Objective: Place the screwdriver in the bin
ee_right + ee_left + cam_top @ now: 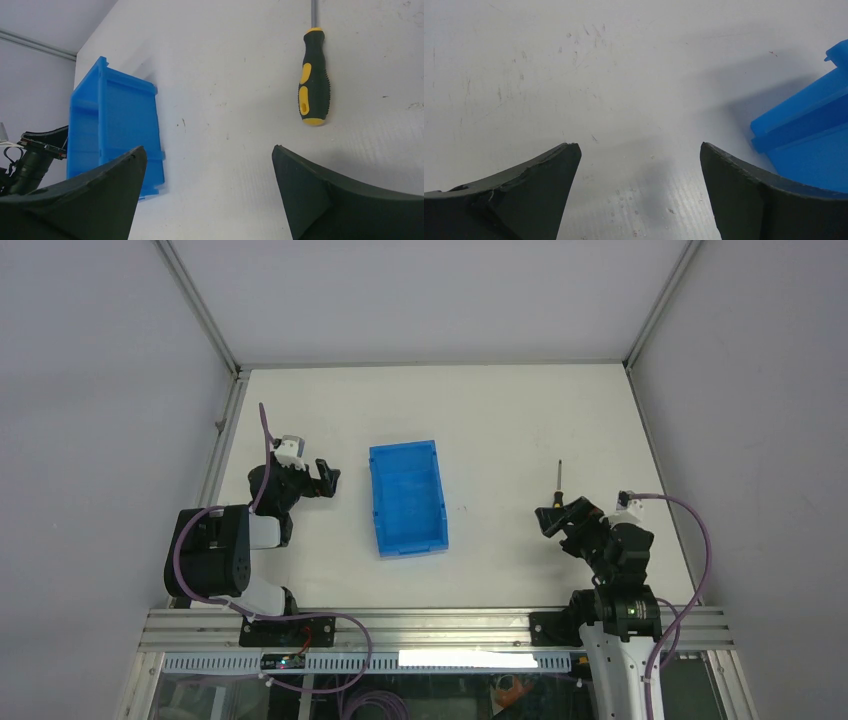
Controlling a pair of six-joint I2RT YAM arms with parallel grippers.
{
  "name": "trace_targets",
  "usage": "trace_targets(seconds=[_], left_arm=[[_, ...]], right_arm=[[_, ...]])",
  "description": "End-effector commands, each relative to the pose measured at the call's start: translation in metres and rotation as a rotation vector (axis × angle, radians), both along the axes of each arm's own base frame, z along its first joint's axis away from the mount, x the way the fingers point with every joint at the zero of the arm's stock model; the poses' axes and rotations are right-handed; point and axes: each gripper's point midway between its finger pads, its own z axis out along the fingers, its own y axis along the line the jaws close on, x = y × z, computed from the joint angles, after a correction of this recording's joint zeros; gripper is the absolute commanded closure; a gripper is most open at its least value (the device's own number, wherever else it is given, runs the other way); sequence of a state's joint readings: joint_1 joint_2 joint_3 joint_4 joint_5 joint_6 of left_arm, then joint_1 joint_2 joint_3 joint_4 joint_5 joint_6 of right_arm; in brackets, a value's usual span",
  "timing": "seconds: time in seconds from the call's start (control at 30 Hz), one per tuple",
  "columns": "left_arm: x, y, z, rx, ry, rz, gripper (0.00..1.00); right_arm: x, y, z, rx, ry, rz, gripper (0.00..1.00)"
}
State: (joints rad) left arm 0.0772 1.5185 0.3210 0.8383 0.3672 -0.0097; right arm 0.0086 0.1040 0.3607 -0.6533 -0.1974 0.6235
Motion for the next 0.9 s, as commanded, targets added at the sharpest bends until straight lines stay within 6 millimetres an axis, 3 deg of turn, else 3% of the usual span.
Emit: trace_targets(seconds=[0.0,0.23,0.33,0.43,0.6,0.73,0.87], left_arm=[[0.012,-0.002,0.024,0.007,-0.091,-0.009,0.01],[0.012,-0.002,0.024,0.007,-0.091,-0.01,0.01],[0.012,-0.002,0.024,0.007,-0.091,-0.01,0.01],[0.012,-0.002,0.024,0.007,-0.091,-0.01,0.01],[0.012,-0.003,0.024,0.007,-0.091,-0.011,0.01],[0.012,-0.003,0.024,0.007,-0.091,-0.011,0.01],[0.012,-0.002,0.024,0.007,-0.091,-0.01,0.01]], right_arm=[[0.0,-0.001,0.025,0.006,-0.061,-0.01,0.01],[0.01,-0.003,0.098,-0.072,-0.176,0.026,0.01],[0.026,-0.003,0.133,-0.132,-0.18,0.055,0.01],[0.05,-0.008,0.149,-0.209,-0.095,0.085,0.02],[0.083,-0.044,0.127,-0.368,0.33,0.012,0.02],[0.1,-0.067,0.086,-0.499,0.638,0.031,0.01],[0.111,-0.068,0.026,-0.523,0.862,0.126,0.01]])
